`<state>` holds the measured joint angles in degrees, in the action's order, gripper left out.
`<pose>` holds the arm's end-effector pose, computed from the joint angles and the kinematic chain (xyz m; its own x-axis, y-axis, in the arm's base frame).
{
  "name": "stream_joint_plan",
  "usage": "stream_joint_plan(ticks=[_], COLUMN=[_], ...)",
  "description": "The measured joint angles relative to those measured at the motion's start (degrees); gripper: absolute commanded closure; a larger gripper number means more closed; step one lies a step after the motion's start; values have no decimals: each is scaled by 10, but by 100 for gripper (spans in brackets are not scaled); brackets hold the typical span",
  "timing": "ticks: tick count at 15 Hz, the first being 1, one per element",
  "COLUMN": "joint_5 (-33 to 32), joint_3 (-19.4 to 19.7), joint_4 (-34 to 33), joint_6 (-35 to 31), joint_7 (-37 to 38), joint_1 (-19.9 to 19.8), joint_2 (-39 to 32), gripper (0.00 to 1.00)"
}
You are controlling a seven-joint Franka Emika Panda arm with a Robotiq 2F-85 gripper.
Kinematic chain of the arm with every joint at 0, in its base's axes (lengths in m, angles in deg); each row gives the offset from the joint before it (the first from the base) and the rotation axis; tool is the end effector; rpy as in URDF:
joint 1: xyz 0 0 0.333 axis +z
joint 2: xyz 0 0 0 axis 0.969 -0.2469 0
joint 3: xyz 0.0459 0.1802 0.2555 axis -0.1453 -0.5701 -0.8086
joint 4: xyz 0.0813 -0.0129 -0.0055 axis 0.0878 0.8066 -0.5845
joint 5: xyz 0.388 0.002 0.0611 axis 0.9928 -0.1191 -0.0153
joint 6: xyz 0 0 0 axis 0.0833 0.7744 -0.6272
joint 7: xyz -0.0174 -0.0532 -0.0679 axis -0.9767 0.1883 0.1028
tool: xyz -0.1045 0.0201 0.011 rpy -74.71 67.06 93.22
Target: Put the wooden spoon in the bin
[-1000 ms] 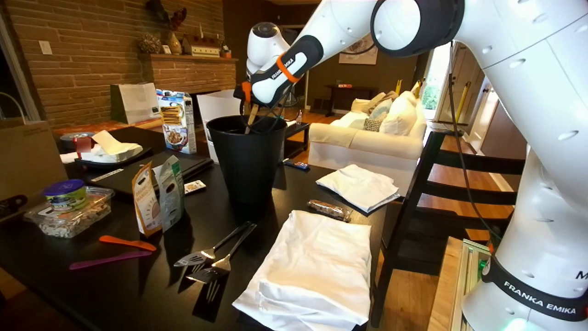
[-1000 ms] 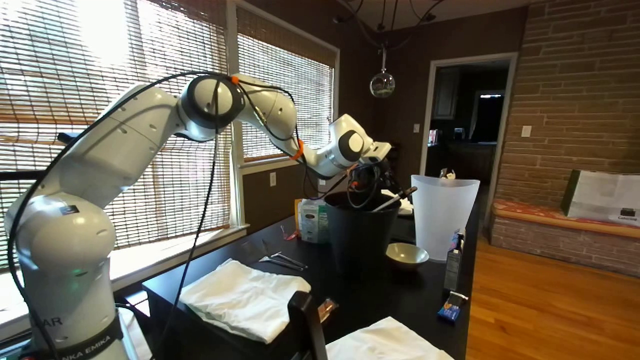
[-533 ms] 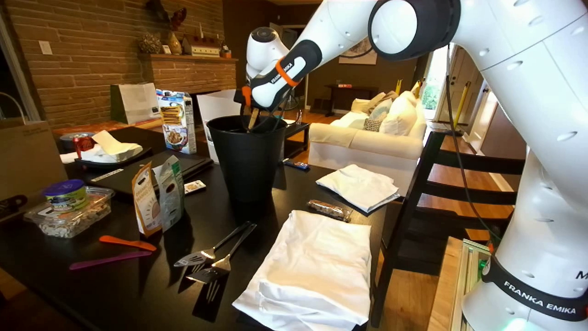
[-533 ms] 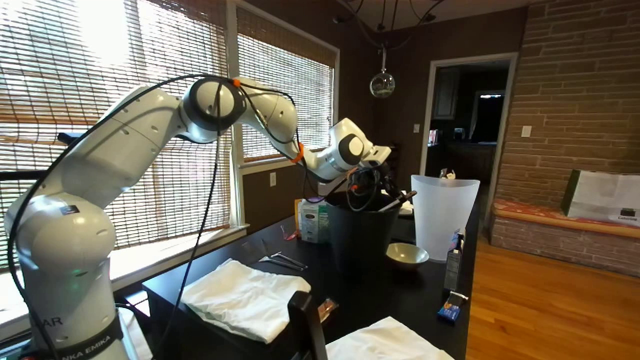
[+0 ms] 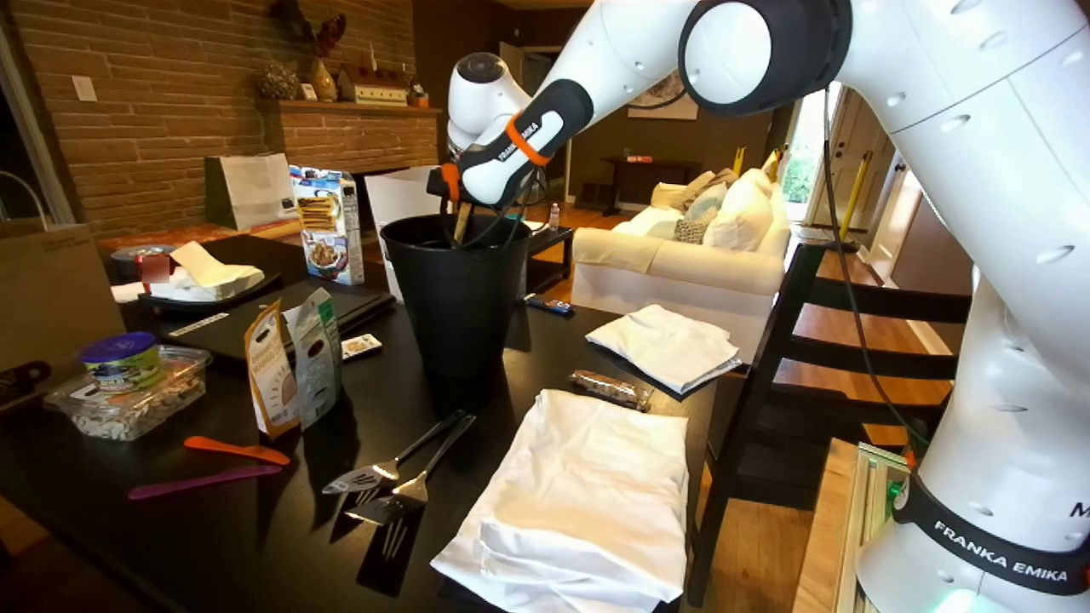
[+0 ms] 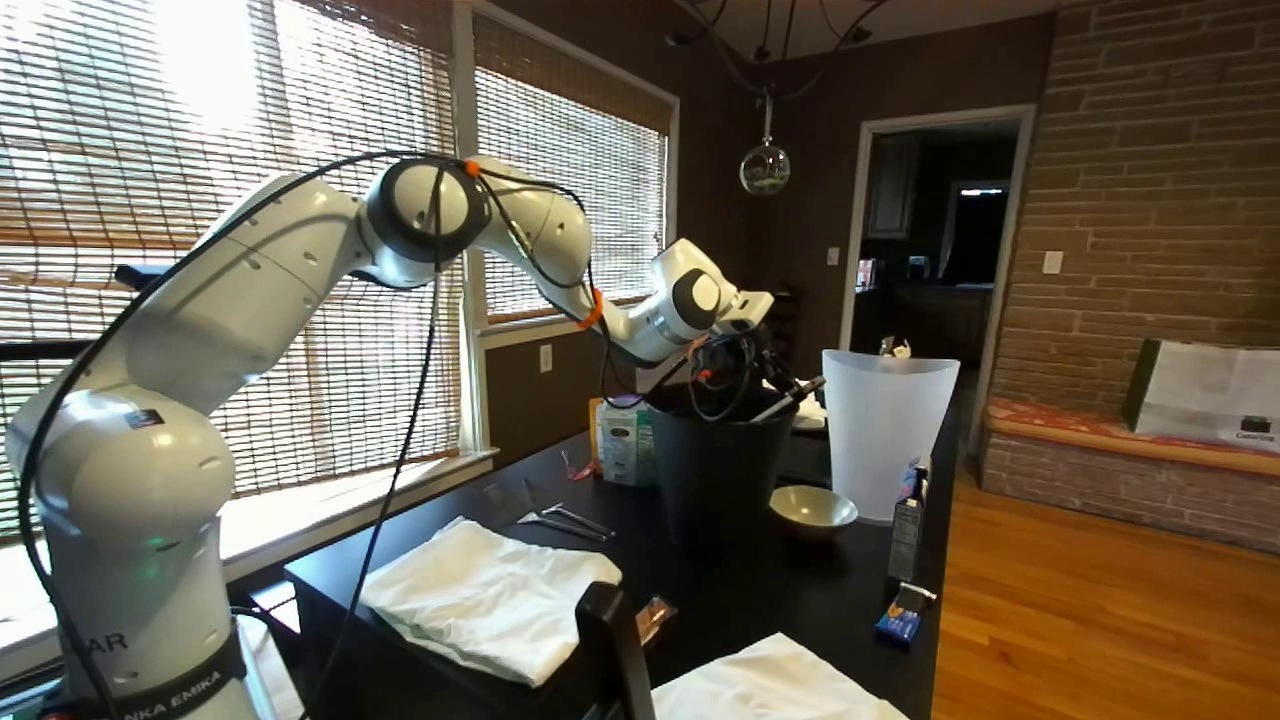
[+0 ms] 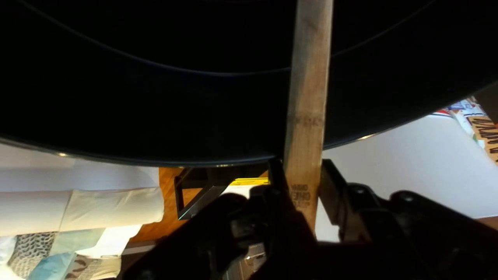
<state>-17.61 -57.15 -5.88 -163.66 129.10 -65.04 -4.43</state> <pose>0.7642 -0.1014 0.3914 0.3304 -0.6320 0.7010 -0.7478 -0.6285 -0.2142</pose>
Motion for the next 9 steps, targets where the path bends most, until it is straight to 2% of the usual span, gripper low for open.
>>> stream_joint_plan(ticks=[4,9], joint_5=[-17,-45], joint_3=[14,59], joint_4=[8,15], joint_6=[-10,-37], joint_7=[1,17], joint_1=[19,52], joint_2=[-2,-11], gripper=[93,93])
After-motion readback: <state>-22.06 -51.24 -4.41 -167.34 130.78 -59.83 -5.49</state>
